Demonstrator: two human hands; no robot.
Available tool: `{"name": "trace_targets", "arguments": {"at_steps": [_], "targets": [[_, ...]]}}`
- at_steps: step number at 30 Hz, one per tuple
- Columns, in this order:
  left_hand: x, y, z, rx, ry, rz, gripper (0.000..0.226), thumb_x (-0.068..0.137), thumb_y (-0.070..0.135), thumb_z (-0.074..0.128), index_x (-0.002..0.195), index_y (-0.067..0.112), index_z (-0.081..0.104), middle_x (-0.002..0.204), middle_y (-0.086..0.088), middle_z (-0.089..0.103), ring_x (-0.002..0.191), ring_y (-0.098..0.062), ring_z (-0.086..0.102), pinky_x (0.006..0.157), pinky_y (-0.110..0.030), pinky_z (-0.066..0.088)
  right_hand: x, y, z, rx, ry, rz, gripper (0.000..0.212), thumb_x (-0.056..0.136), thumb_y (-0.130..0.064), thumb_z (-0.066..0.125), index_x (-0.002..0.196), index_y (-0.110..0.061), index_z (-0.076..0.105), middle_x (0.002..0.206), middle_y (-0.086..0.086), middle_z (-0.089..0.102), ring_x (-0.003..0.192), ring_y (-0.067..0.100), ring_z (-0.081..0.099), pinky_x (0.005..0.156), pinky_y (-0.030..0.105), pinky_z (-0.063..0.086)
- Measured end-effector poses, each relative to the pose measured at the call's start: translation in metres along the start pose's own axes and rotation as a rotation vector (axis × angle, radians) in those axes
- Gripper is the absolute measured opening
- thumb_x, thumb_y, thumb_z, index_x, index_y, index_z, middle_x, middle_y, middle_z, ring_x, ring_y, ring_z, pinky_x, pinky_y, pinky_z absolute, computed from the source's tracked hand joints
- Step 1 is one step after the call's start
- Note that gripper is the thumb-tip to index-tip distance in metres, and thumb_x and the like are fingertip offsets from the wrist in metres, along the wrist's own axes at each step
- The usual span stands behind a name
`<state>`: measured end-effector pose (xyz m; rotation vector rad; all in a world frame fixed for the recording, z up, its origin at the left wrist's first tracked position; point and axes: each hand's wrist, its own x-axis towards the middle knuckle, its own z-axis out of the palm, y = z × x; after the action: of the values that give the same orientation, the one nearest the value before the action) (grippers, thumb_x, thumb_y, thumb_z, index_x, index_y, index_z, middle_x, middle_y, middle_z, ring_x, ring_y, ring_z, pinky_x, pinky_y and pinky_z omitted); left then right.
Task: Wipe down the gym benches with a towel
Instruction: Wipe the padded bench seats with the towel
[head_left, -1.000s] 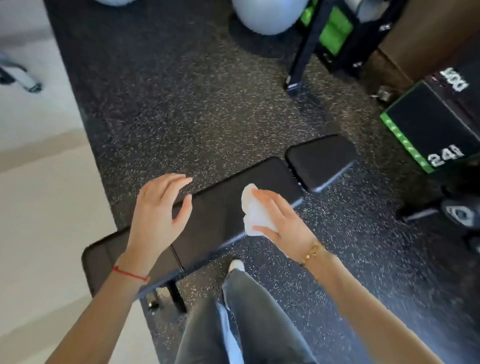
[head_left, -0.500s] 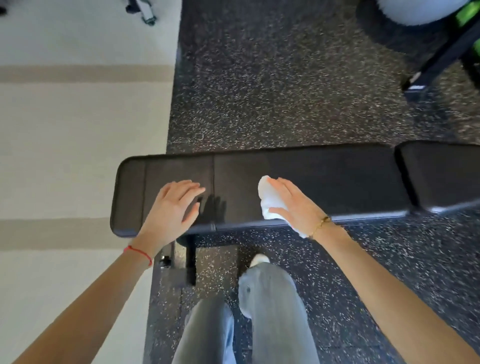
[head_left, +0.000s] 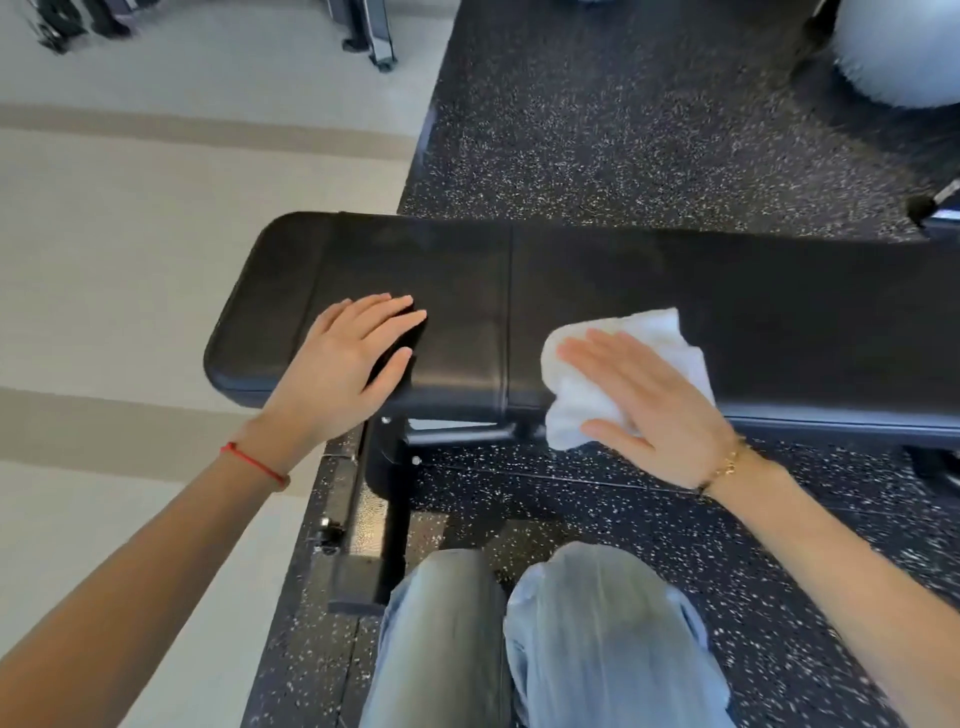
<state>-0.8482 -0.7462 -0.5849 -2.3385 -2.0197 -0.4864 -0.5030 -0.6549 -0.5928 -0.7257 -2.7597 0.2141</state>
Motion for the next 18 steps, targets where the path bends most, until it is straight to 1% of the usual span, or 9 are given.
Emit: {"name": "trace_targets", "arguments": {"at_steps": [2,5,8,11,14,15,16,18], "targets": [[-0.004,-0.005,0.001,0.018,0.023,0.013,0.047,0.101,0.036,0.032,0.141,0.02,0.051,0.147,0.0,0.05,0.138,-0.022,0.041,0.115,-0.044,0.028,-0.004,0.001,0.004,-0.096,0.048,-0.015,0.069,0.1,-0.055,0.04,0.154,-0.011,0.034,0.158,0.005,0.035,0.149,0.021,0.026,0.124,0.042,0.016],[-0.008,-0.016,-0.001,0.028,0.056,0.003,0.046,0.1,0.035,0.032,0.139,0.021,0.053,0.143,-0.001,0.053,0.135,-0.024,0.044,0.113,-0.045,0.031,0.003,-0.004,0.016,-0.267,0.094,-0.041,0.07,0.099,-0.055,0.042,0.152,-0.01,0.036,0.156,0.008,0.039,0.146,0.025,0.034,0.123,0.041,0.02],[-0.014,-0.034,-0.003,0.036,0.11,-0.009,0.044,0.1,0.03,0.035,0.137,0.019,0.056,0.14,-0.003,0.056,0.132,-0.026,0.047,0.111,-0.048,0.034,0.033,-0.028,0.035,-0.431,0.086,-0.096,0.07,0.099,-0.056,0.038,0.154,-0.012,0.033,0.159,0.009,0.034,0.146,0.028,0.034,0.121,0.045,0.025],[-0.018,-0.054,-0.007,0.057,0.114,-0.019,0.044,0.099,0.03,0.035,0.137,0.019,0.055,0.141,-0.004,0.056,0.132,-0.026,0.048,0.11,-0.049,0.036,0.078,-0.068,0.063,-0.549,0.134,-0.153,0.065,0.1,-0.054,0.033,0.152,-0.017,0.034,0.158,0.008,0.036,0.142,0.03,0.04,0.116,0.046,0.034],[-0.022,-0.075,-0.012,0.064,0.149,-0.05,0.044,0.098,0.03,0.037,0.137,0.02,0.056,0.141,-0.003,0.055,0.132,-0.026,0.048,0.11,-0.047,0.036,0.102,-0.089,0.078,-0.645,0.147,-0.233,0.064,0.101,-0.053,0.031,0.153,-0.016,0.028,0.158,0.009,0.037,0.142,0.029,0.04,0.117,0.043,0.033],[-0.023,-0.082,-0.013,0.061,0.163,-0.063,0.044,0.098,0.03,0.038,0.137,0.021,0.056,0.141,-0.003,0.056,0.131,-0.026,0.048,0.109,-0.046,0.035,0.099,-0.087,0.077,-0.649,0.191,-0.236,0.066,0.1,-0.053,0.036,0.153,-0.014,0.028,0.157,0.009,0.038,0.142,0.027,0.041,0.117,0.041,0.032],[-0.025,-0.088,-0.014,0.055,0.174,-0.075,0.044,0.098,0.03,0.038,0.136,0.021,0.056,0.14,-0.003,0.056,0.131,-0.026,0.048,0.109,-0.045,0.035,0.093,-0.083,0.072,-0.595,0.237,-0.213,0.07,0.096,-0.052,0.045,0.151,-0.012,0.03,0.154,0.011,0.042,0.139,0.027,0.044,0.118,0.039,0.031],[-0.029,-0.095,-0.013,0.039,0.18,-0.086,0.043,0.099,0.03,0.038,0.137,0.022,0.056,0.14,-0.003,0.056,0.13,-0.027,0.049,0.107,-0.045,0.036,0.076,-0.073,0.061,-0.397,0.301,-0.082,0.083,0.082,-0.05,0.063,0.146,-0.004,0.038,0.144,0.016,0.052,0.133,0.029,0.048,0.116,0.034,0.025]]}}
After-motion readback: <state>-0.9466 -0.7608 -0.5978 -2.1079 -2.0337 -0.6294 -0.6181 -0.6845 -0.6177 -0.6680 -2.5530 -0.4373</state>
